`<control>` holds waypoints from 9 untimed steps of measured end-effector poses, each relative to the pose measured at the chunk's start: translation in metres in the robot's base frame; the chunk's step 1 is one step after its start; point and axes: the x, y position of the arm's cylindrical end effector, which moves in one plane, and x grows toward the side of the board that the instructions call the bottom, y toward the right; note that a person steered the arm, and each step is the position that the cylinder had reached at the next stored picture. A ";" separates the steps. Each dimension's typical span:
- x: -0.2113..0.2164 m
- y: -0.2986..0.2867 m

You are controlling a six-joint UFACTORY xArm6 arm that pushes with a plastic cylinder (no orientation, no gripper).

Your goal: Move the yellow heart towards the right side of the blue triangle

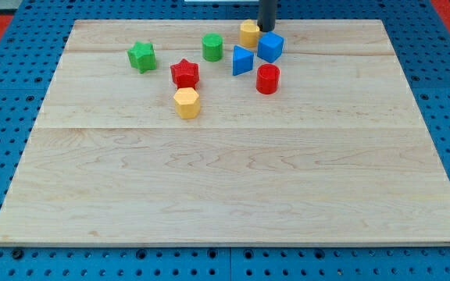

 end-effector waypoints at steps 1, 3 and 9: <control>-0.002 -0.048; 0.030 -0.013; 0.147 0.031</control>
